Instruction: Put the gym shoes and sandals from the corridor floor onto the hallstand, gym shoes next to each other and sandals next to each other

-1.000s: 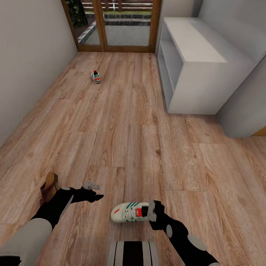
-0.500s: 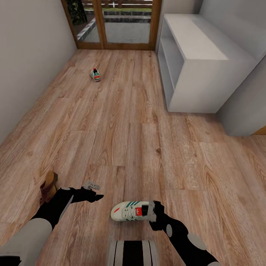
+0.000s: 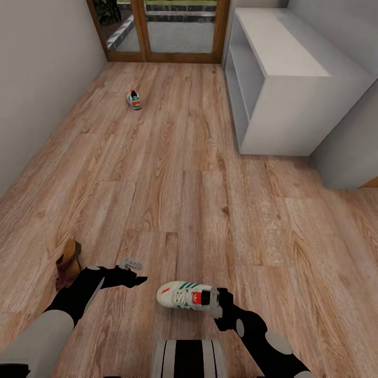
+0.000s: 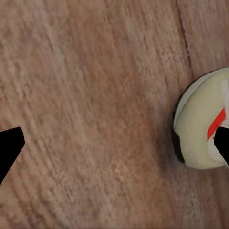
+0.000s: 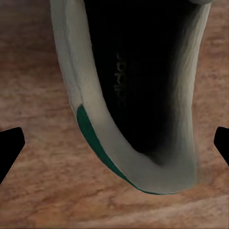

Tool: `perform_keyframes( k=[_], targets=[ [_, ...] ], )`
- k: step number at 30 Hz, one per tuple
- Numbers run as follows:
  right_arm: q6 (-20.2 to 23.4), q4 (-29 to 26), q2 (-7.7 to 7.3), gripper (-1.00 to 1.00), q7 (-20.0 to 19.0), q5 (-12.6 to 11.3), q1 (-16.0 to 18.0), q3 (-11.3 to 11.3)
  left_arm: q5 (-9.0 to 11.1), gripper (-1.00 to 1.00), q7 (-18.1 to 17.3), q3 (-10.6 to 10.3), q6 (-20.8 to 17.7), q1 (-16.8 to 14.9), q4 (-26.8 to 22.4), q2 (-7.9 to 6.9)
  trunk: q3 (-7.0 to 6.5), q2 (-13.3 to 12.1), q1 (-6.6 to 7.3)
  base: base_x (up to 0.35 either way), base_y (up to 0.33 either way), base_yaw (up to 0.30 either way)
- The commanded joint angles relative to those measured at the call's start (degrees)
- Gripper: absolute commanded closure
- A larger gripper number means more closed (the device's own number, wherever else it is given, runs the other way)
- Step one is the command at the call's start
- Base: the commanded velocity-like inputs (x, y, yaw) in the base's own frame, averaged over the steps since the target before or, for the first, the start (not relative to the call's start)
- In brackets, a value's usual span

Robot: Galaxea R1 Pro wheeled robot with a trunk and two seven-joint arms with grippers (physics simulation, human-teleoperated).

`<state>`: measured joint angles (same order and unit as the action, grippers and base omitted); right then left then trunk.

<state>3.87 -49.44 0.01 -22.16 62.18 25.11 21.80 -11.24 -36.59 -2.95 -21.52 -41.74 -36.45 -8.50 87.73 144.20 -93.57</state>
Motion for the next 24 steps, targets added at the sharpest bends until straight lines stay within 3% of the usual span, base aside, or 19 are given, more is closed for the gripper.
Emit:
perform_keyframes(
  k=[1, 24],
  targets=[
    [0.3, -0.1, -0.01, -1.0, -0.3, 0.5, 0.0, 0.1, -0.4, -1.0, -0.2, -0.1, -0.2, 0.0, -0.1, -0.03, 0.07, 0.0, 0.01, 0.0, 0.0, 0.0],
    [0.3, -0.2, -0.01, -1.0, -0.3, 0.8, 0.1, 0.1, -0.4, -1.0, -0.2, -0.1, -0.2, 0.1, -0.1, -0.03, 0.43, 0.0, 0.01, 0.0, 0.0, 0.0]
  ],
)
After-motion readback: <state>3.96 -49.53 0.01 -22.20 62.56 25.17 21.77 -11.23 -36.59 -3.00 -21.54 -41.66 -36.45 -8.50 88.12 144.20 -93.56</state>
